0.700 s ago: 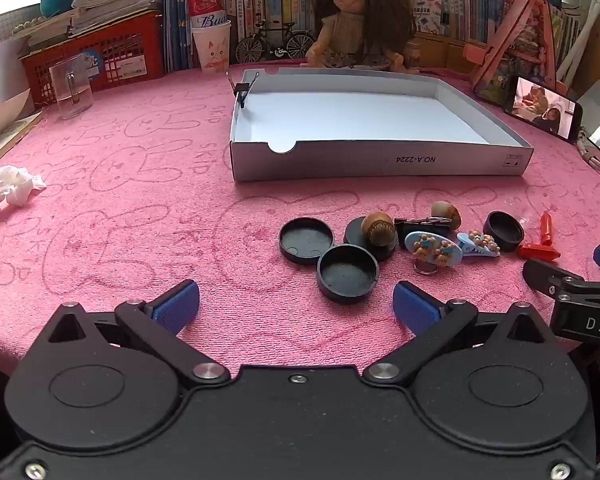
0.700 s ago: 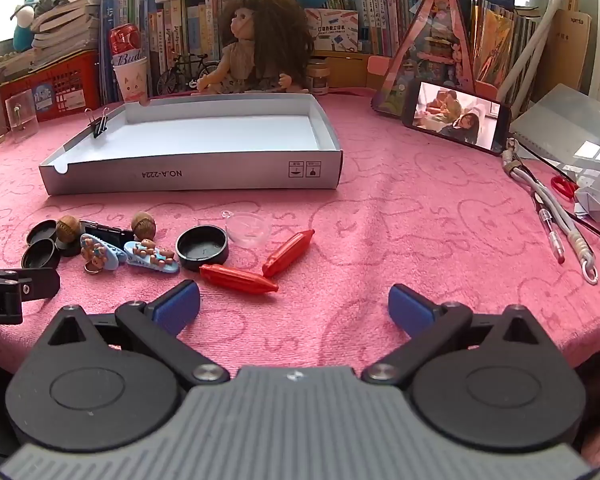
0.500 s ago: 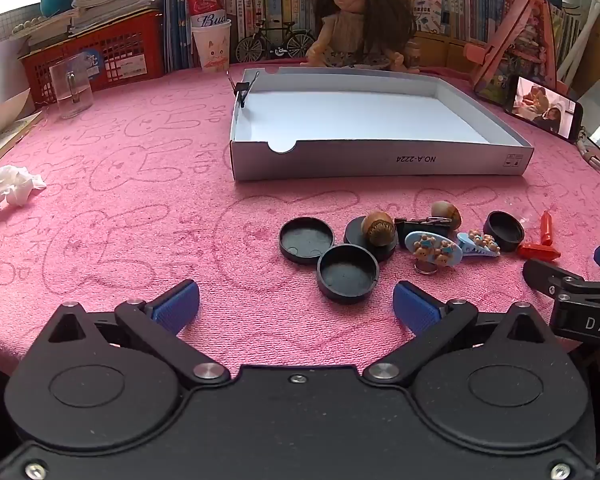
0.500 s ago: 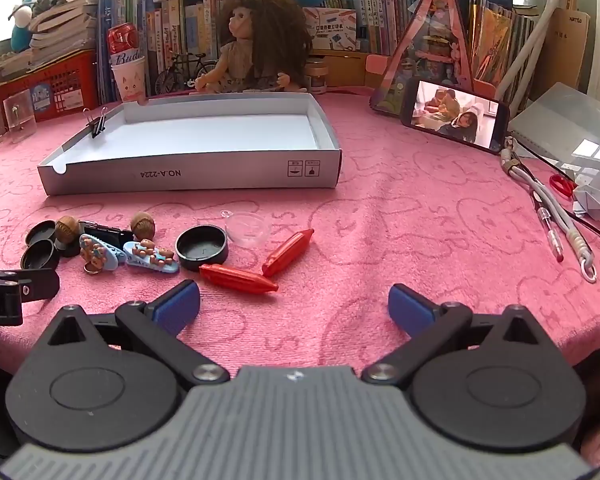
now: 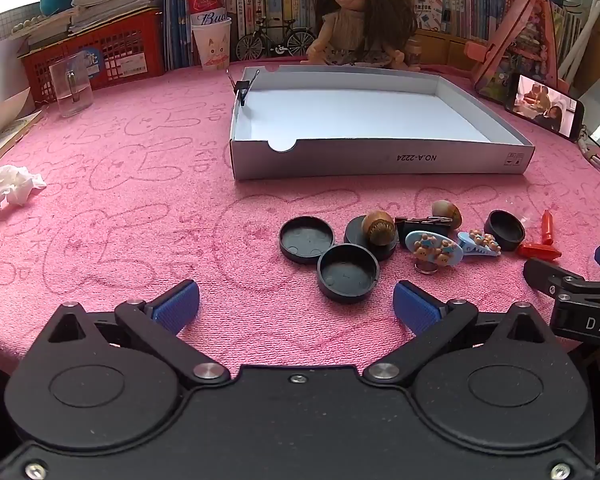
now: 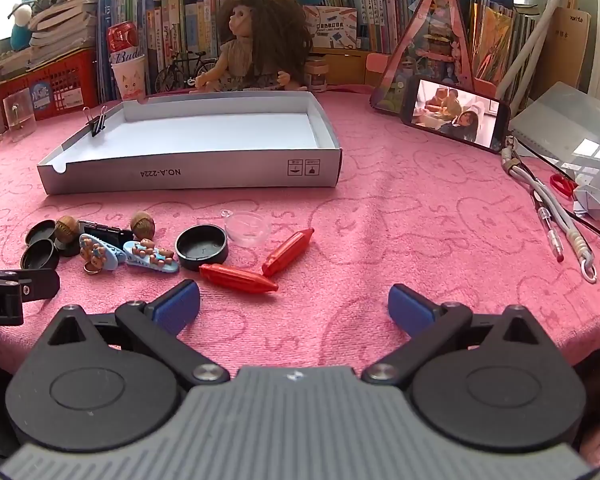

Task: Organize rigid objects

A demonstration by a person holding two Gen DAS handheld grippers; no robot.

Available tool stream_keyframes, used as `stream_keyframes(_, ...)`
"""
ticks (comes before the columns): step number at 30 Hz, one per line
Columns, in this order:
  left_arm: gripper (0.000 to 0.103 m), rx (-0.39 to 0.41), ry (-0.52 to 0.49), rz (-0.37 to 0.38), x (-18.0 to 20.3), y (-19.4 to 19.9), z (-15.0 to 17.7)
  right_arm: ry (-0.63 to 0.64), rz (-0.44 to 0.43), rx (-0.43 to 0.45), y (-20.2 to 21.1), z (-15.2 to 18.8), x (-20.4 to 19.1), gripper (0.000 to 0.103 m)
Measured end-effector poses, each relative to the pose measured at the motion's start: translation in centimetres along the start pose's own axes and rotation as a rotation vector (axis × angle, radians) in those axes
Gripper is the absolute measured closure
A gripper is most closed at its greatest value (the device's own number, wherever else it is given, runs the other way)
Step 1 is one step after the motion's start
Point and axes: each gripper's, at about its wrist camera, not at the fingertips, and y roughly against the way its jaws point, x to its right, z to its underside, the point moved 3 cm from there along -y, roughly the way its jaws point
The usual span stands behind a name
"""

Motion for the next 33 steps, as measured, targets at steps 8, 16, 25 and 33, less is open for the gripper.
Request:
stream_keyframes(8,0.000,0.000,-0.001,-0.001,0.01,-0.01,0.01,-0.001,0.001,0.001,-0.02,0.12,0.07,0.000)
stream_keyframes(16,0.000,-0.001,-0.001,-0.001,0.00,-0.01,0.01,0.000,0.002,0.000,0.00,-0.03,-0.11,0.000)
stream_keyframes(25,0.000,0.000,-0.001,-0.001,0.01,-0.01,0.02,0.000,0.002,0.000,0.03,0.01,-0.06,0.000)
stream_keyframes(33,0.000,0.000,-0.001,-0.001,0.01,-0.01,0.01,0.000,0.003,0.001,0.00,0.03,-0.12,0.000)
